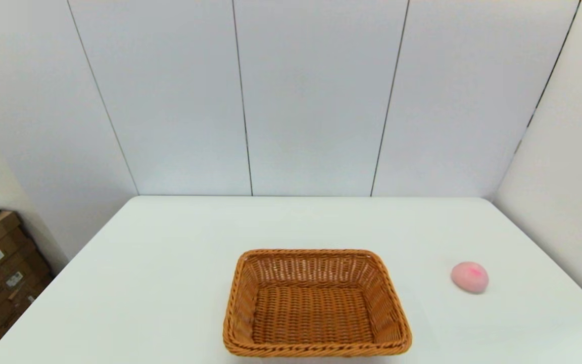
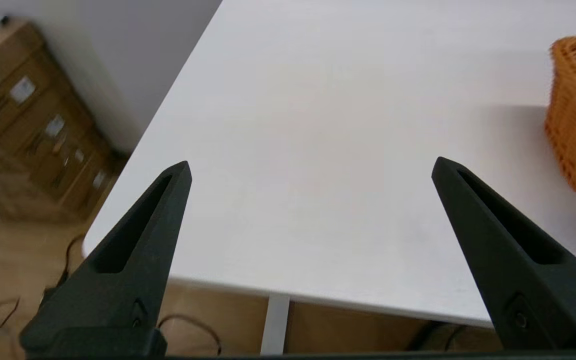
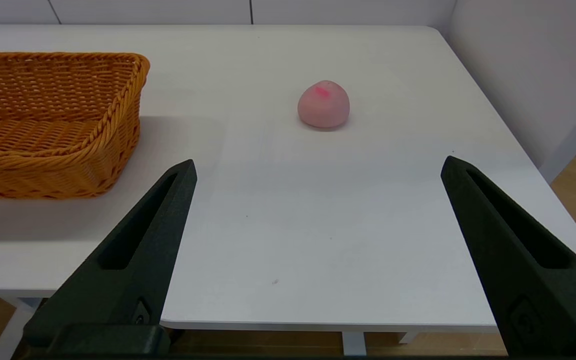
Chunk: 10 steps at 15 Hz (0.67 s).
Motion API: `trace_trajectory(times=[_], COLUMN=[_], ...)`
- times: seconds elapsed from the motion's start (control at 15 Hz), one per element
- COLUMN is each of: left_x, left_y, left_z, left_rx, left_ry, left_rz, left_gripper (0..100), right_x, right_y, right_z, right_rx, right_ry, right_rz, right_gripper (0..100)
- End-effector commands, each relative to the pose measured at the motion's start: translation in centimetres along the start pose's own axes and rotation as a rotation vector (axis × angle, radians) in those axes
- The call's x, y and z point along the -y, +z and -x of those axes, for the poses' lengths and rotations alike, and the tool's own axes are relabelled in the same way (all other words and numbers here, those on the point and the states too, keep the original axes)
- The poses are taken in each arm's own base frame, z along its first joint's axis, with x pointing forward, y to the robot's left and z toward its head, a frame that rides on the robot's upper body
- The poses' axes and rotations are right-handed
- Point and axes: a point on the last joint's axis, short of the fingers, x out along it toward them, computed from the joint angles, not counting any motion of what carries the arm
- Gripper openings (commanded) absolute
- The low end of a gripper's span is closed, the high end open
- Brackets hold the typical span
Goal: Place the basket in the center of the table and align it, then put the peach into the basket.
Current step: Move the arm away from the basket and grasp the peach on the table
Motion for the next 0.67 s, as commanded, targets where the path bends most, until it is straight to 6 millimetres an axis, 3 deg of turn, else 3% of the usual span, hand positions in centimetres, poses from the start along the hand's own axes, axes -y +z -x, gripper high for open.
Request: trace_trajectory(times=[0.07, 0.27, 0.4, 0.47, 0.67], left_x=[0.0, 0.0, 0.0, 0.0, 0.0], left_y=[-1.8, -2.1, -2.0, -2.1, -2.1], left_z=[0.5, 0.8, 0.8, 0.8, 0.8], left_rx=[0.132, 0.187, 0.192, 0.193, 0.193], left_ry=[-0.101, -0.107, -0.105, -0.106, -0.106], left_rz=[-0.006, -0.029, -0.022, -0.030, -0.030], left_gripper=[100, 100, 100, 100, 100], right_x=[0.0, 0.0, 0.0, 0.0, 0.0], right_y=[0.0, 0.4, 5.7, 9.1, 13.6], right_z=[0.0, 0.0, 0.1, -1.6, -7.5], right_rx=[-0.001, -0.012, -0.048, -0.134, -0.324], right_ry=[0.000, -0.006, -0.005, -0.020, -0.055], right_rz=[0.000, -0.001, -0.079, -0.101, -0.075], right_gripper=[100, 100, 100, 100, 100])
